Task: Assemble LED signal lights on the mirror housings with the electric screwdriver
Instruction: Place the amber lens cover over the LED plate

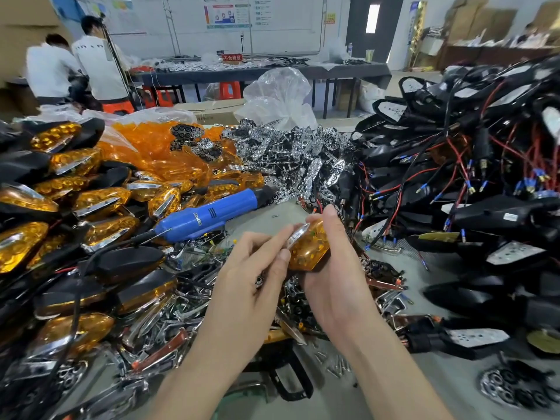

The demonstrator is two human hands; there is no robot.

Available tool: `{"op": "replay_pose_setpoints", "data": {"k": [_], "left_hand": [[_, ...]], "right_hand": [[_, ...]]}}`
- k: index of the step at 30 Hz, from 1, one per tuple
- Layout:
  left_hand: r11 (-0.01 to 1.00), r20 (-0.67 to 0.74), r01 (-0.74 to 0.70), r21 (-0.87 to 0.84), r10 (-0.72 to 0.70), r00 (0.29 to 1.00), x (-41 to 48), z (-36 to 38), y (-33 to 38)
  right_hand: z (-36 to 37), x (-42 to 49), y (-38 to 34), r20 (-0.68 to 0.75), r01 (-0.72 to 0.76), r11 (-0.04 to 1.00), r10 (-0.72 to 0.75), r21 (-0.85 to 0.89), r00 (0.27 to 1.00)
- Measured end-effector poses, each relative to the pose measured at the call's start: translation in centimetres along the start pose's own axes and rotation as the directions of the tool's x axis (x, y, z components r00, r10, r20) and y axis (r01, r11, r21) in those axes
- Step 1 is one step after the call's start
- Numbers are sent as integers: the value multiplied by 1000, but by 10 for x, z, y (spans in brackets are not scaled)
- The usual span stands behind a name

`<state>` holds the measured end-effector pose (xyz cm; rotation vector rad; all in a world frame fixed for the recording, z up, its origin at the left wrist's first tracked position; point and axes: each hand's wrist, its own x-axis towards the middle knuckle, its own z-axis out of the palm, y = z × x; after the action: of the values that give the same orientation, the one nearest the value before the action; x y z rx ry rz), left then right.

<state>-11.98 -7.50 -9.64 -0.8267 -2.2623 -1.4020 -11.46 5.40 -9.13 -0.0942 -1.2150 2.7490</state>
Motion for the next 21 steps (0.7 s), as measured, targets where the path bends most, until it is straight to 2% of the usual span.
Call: {"op": "replay_pose_setpoints", "data": {"k": [21], "left_hand": [[991, 46, -35, 132, 29, 999, -1, 2, -6]], "right_hand": [[0, 2, 6, 1, 44, 996, -44, -83, 999]]}}
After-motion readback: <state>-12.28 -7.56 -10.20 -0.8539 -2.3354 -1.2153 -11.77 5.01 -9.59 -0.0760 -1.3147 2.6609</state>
